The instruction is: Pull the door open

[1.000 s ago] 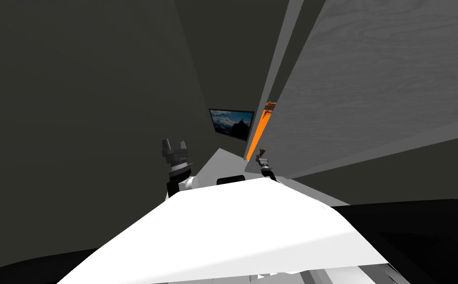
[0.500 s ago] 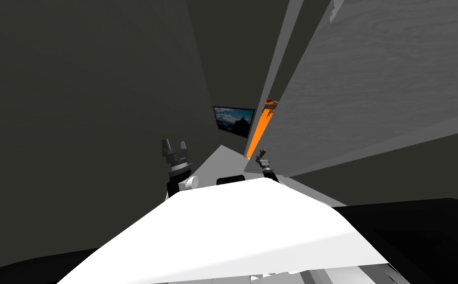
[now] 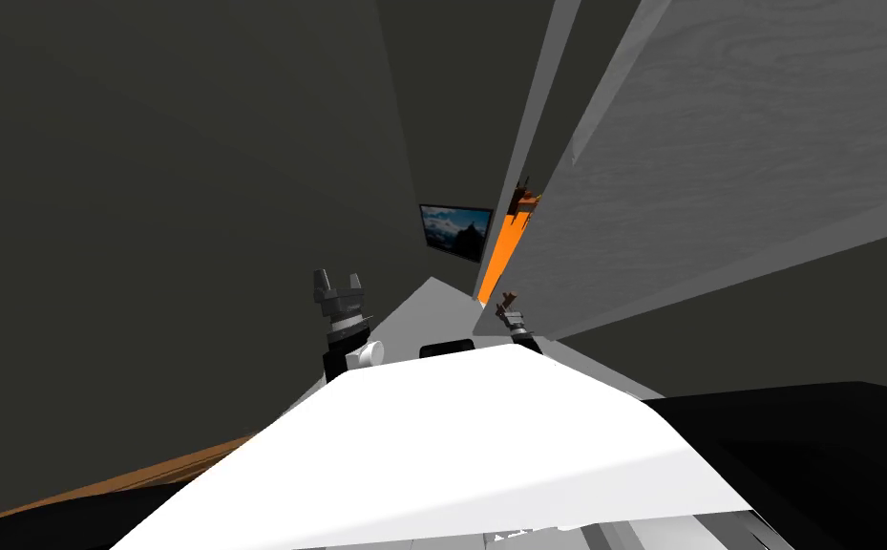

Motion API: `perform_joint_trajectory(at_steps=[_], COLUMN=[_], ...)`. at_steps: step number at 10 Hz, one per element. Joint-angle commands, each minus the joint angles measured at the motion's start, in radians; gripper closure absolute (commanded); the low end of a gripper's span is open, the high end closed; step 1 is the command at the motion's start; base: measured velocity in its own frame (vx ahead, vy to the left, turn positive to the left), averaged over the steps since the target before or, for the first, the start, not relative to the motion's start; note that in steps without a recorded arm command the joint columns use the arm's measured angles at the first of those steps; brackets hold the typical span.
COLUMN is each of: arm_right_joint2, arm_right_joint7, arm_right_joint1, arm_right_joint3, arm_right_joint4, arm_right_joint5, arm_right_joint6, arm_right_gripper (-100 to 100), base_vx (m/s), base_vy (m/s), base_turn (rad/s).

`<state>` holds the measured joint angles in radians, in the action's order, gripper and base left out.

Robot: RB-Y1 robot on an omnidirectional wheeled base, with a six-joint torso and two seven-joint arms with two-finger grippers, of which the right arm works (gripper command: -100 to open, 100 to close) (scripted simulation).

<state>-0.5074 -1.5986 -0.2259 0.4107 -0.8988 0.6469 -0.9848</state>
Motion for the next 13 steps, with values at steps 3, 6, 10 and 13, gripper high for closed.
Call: perform_joint_trajectory(at_steps=[3,6,10,13], arm_right_joint2=[-0.038,-0.049,-0.077,-0.096], arm_right_joint7=[-0.039,-0.056,-0.094,-0.12], arm_right_joint1=[-0.033,-0.038,-0.051,-0.059], arm_right_joint3=[0.043,0.06,0.097,0.121], arm_right_joint4=[-0.001,0.009,0.036,0.055], arm_right_joint5=[-0.017,-0.025,-0.04,-0.05], arm_right_joint6=[-0.051,-0.077,-0.132,-0.17], arm_right_gripper=[100,100,100,100], base_vx=[-0.227,-0.182,-0.202,-0.188], base_vy=[-0.049,-0.037,-0.034,-0.06], base_turn=[0.131,0.088,0.122,0.14])
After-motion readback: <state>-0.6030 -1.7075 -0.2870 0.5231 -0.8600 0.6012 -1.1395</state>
